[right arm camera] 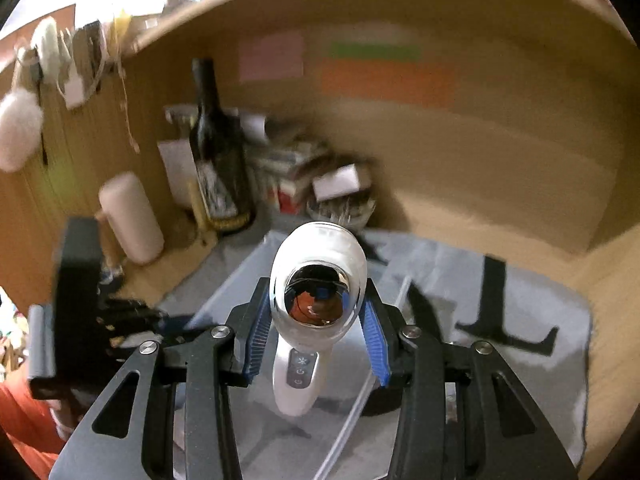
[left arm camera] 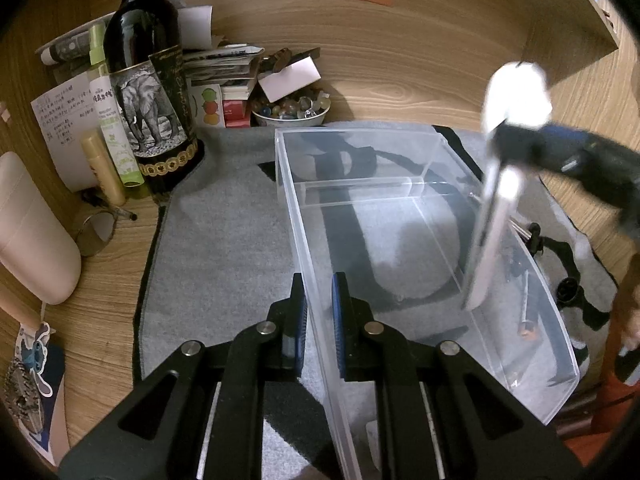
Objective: Organize rigid objects
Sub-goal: 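Lift the white facial device into the clear box and release it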
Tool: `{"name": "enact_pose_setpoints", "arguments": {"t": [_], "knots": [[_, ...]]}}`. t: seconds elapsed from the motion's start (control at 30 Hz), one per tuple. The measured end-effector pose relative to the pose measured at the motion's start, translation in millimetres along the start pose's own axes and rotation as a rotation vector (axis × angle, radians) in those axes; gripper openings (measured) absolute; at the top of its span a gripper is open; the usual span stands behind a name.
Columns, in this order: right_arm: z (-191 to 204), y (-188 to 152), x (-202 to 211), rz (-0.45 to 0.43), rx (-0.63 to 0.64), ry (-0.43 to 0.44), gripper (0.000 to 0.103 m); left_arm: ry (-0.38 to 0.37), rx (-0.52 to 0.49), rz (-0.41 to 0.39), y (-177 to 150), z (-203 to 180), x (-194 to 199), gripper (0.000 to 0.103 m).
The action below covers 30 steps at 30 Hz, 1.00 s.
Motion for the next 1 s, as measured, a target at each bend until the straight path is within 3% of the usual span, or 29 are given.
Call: {"name": "enact_pose_setpoints", "arguments": {"t": [0.53,0.77,1.0], "knots": [[-7,-17,-73,0.281,0.060,-0.001,0.039,-0.015,-0.012,-0.014,-2,2,1,0.012],[-3,-19,-78,0.281,0.105,-0.049,0.041,-0.025,-0.025,-0.009,-3,2,0,0.012],[-4,-12,-60,0.226,0.086,-0.067,0.064,-0.029,-0.023,-0.007,-2,3,0,0.012]]}}
Point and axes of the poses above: each gripper's, at about its wrist camera, not at the fingertips, and x roughly against the way its jaws point, z to its left, y to its top, the point moved 2 cm from there along -x, roughly the way its jaws point
